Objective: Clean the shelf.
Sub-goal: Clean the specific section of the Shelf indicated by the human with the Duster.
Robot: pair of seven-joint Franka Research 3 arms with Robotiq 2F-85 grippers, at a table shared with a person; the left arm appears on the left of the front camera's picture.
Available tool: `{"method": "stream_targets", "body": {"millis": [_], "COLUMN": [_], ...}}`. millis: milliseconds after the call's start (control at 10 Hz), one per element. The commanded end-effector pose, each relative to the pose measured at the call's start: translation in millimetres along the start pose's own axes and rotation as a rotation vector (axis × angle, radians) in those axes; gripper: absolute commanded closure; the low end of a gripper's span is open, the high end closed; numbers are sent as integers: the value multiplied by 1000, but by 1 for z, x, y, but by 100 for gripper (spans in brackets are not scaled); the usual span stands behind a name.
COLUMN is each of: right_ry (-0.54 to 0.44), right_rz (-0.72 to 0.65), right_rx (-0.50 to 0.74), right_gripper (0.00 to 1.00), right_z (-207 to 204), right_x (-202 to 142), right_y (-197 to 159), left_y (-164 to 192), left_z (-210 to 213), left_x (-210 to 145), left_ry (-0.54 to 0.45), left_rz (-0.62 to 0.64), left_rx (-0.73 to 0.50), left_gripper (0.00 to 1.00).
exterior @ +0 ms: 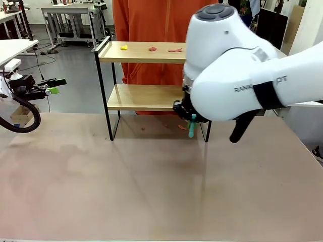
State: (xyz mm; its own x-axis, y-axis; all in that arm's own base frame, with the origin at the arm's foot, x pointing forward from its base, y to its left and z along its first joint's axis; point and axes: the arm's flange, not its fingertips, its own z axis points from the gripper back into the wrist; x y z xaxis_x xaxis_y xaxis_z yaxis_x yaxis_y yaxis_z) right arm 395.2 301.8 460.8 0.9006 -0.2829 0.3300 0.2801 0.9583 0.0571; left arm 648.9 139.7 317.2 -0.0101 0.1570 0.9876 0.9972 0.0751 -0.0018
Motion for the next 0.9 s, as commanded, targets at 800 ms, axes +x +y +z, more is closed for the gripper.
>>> {"method": "stream_targets", "body": {"millis": [800], "right_ry": [-130], "right_rz": [146], "right_rx": [106], "right_gripper": [87], "right_z": [38], "right_x": [-20], "right_y": [-37], "left_y": [-1], "left_z": [-1], "left_x": [3], "left_ry": [6], "left_rz": [-11], "left_rx": [-8], "left_gripper": [0]}}
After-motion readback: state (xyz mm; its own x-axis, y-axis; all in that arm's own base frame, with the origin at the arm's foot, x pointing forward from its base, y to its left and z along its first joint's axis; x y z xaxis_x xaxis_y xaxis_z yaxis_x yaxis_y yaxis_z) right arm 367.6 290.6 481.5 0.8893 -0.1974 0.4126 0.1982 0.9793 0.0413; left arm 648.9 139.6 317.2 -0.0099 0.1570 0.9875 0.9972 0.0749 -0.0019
